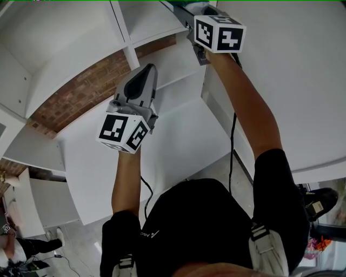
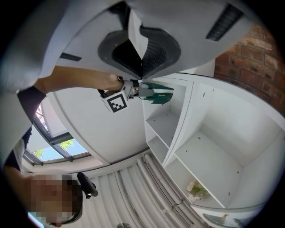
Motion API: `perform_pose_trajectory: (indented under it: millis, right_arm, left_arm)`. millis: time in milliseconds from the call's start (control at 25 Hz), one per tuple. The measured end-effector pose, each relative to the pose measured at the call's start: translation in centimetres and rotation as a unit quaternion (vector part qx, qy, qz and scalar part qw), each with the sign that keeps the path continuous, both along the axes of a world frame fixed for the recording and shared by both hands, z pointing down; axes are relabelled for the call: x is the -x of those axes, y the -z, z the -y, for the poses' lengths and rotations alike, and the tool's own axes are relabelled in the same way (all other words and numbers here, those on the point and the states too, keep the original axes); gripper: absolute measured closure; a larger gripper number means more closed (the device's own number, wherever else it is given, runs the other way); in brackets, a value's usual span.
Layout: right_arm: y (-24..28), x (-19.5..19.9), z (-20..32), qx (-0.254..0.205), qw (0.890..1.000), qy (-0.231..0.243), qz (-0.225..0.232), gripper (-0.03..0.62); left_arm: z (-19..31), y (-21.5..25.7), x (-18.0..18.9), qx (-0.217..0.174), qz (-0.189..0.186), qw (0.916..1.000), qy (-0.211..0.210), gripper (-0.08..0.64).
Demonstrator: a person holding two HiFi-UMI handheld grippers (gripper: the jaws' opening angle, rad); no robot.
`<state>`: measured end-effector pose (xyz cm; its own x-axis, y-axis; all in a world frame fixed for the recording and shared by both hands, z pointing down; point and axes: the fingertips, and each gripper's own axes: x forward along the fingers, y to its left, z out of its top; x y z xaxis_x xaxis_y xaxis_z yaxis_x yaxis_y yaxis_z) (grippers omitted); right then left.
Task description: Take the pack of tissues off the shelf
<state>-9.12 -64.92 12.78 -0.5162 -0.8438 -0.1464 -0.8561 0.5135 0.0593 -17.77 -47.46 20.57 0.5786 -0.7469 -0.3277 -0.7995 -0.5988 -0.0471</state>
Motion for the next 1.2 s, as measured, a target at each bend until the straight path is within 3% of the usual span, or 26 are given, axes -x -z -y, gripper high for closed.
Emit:
perform_pose_trajectory:
  millis: [480,960,1200]
  right_arm:
    - [0.2,-0.6,-9.7,-0.08,0.993,0.083,0.019,0.308]
    - [-5.5,-2.5,-14.7,-0.096,0.989,0.108,0.03,0.313]
    - [-6.6,-2.2,-16.1,-0.111,0.988,0.111,0.013,0.319]
  left_arm:
    - [-0.6,1.6,0.1,-0.019,0.001,0.9995,0.025,0.561]
    - [-2.0,0.7,-0.8,-0.037,0.004,0.9984,0.042,0.561]
    - [-2.6,0.2,-1.1,-0.035,-0.001,0.9984,0.043,0.561]
